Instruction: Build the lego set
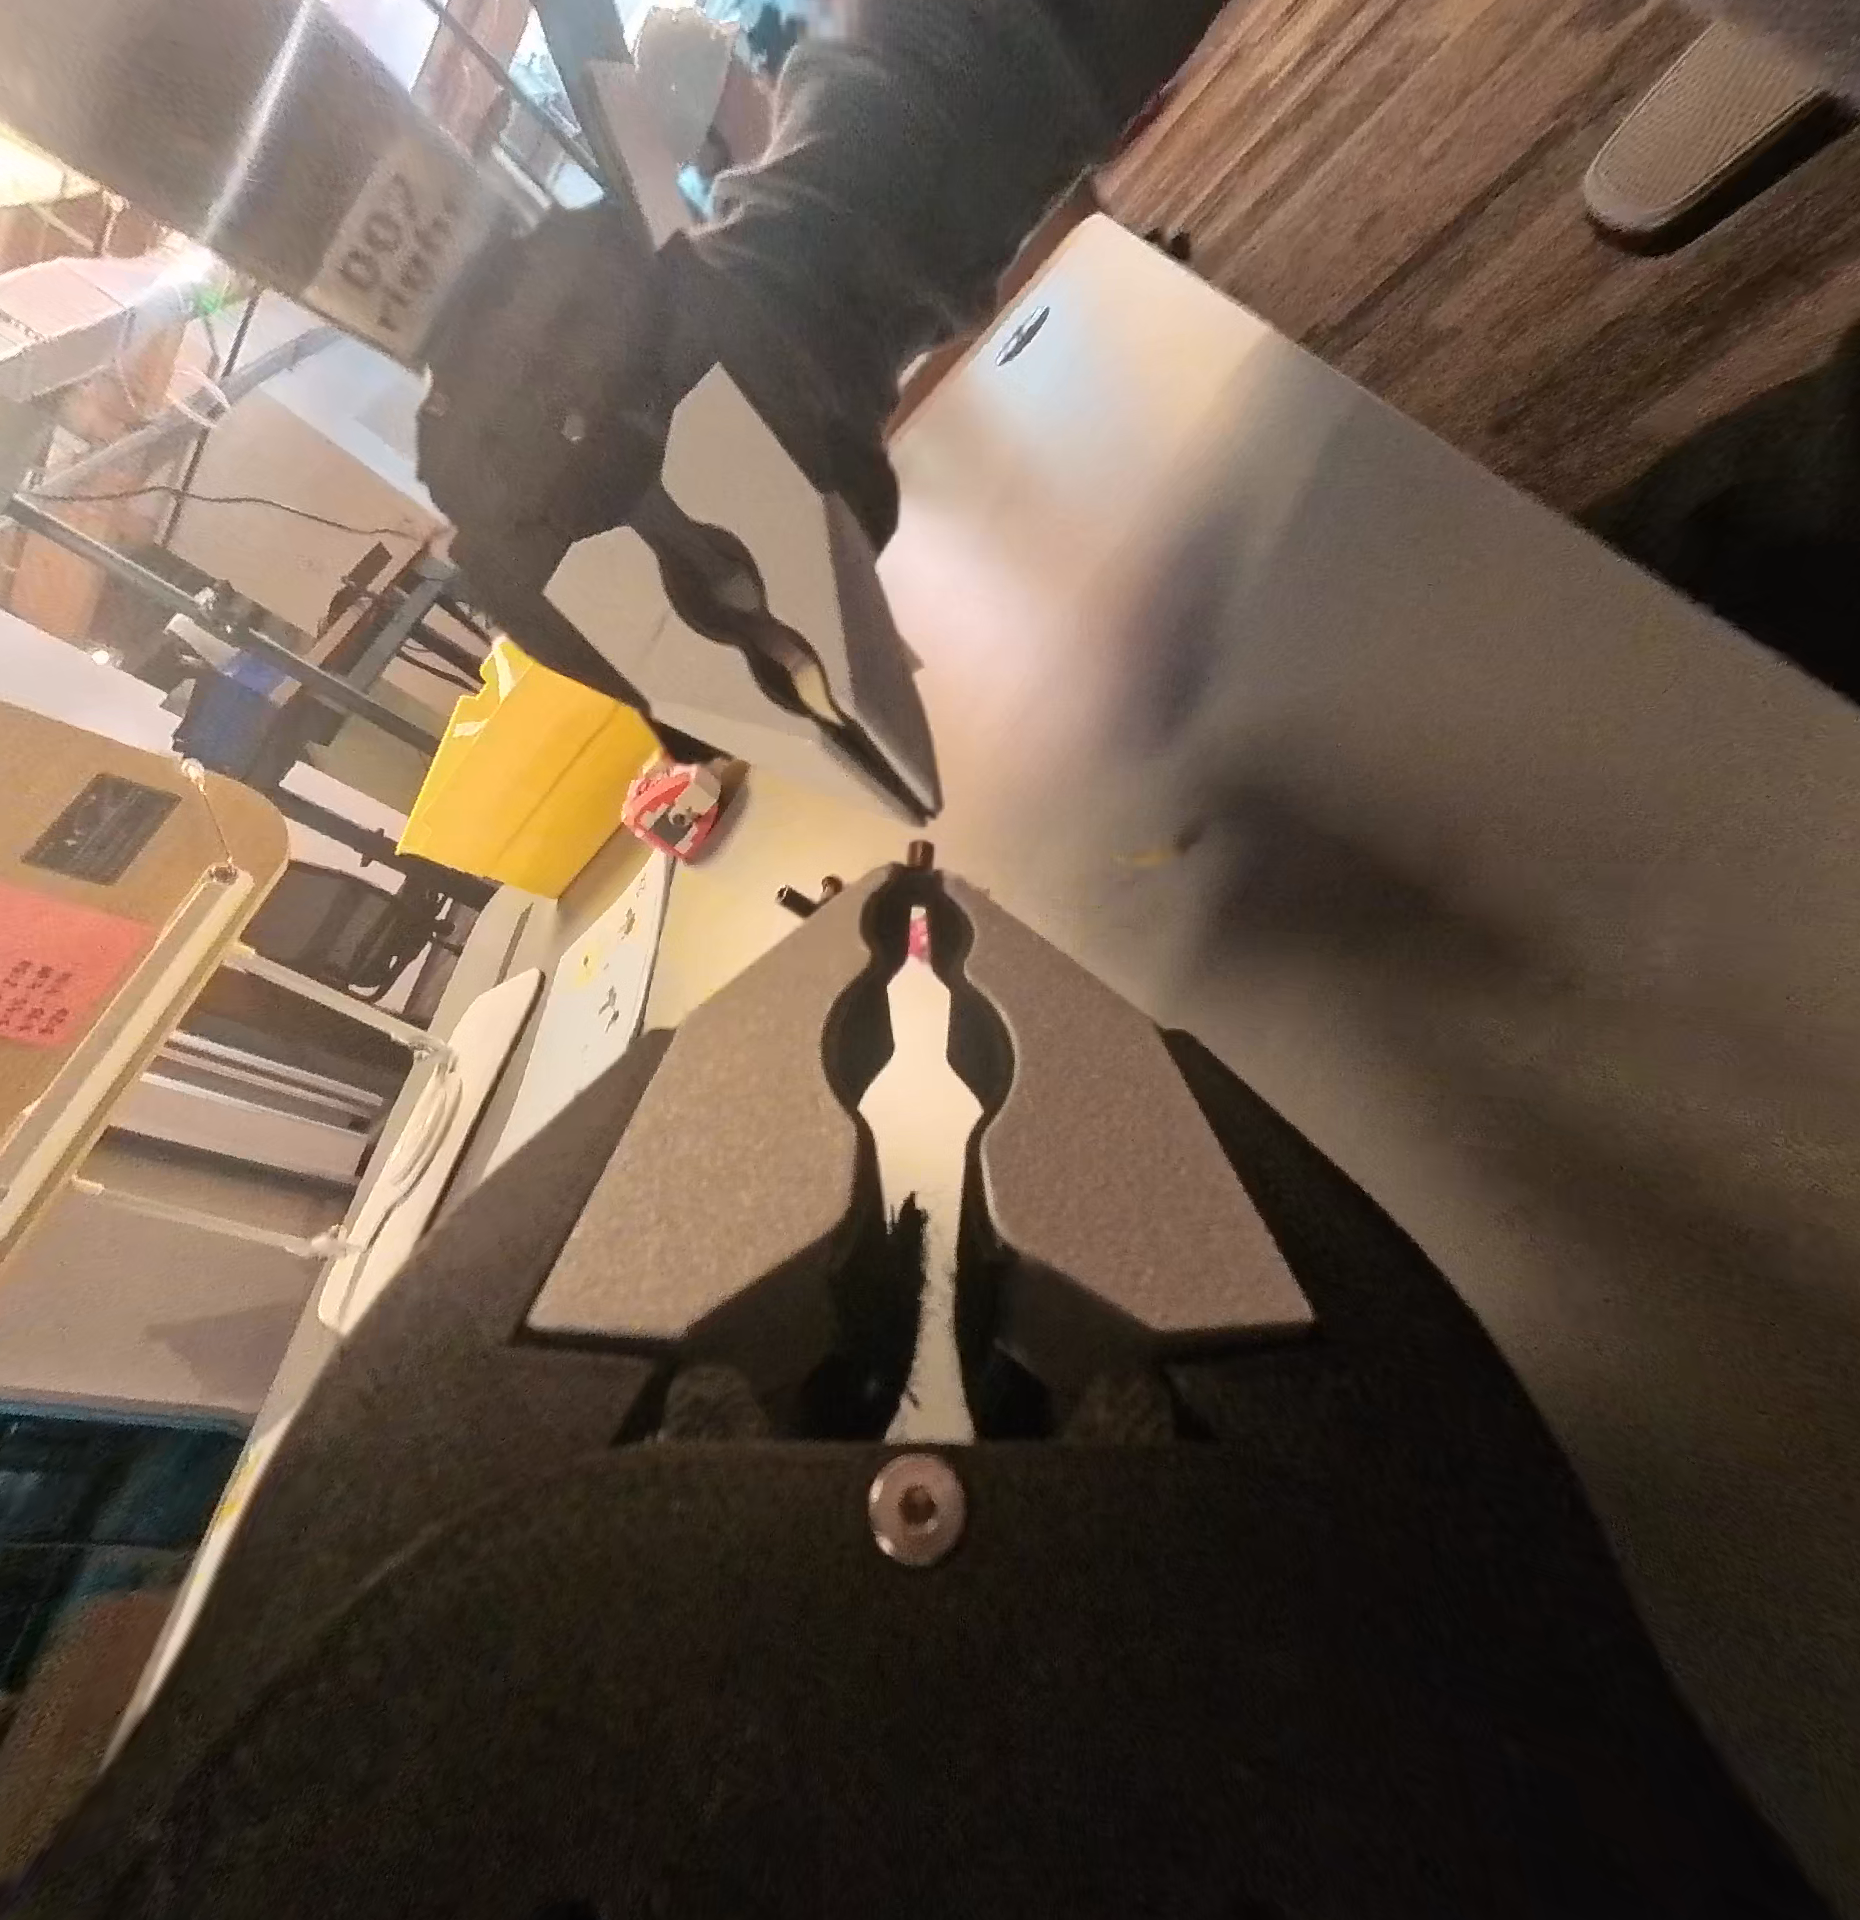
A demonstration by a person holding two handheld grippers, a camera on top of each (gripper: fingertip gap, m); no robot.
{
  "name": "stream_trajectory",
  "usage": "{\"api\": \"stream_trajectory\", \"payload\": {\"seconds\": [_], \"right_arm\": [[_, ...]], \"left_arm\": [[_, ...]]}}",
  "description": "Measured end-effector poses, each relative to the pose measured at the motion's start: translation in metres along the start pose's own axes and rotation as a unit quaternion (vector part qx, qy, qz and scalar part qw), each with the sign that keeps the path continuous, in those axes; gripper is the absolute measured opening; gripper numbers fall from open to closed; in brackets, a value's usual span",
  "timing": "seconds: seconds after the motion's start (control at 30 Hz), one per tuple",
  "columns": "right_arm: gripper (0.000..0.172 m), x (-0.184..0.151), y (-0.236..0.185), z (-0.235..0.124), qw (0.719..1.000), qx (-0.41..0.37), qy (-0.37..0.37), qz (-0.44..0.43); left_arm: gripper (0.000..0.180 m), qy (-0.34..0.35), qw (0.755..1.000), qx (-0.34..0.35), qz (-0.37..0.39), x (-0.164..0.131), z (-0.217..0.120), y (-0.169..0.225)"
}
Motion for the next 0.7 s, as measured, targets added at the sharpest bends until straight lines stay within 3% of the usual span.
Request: {"api": "stream_trajectory", "payload": {"seconds": [0.2,0.53,0.7], "right_arm": [[0.000,-0.021,-0.003,0.001,0.998,-0.015,-0.030,0.049],[0.010,-0.031,-0.052,-0.004,0.994,-0.041,-0.017,0.104],[0.009,-0.020,-0.072,0.006,0.980,-0.078,-0.035,0.180]], "left_arm": [[0.001,-0.046,0.999,0.020,-0.006,-0.010,0.002,-0.005],[0.001,-0.031,0.998,0.041,-0.026,-0.010,-0.002,-0.011],[0.001,-0.026,0.998,0.048,-0.029,-0.009,-0.003,-0.012]]}}
Point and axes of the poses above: each gripper's, where its closed fingertips meet, z out along the fingers, x out of its top, y = z × x across the jaws, the point moved 6 cm from there along -z, back along the fingers, and after that the axes turned 7 degrees about -x, right-handed, at the moved point
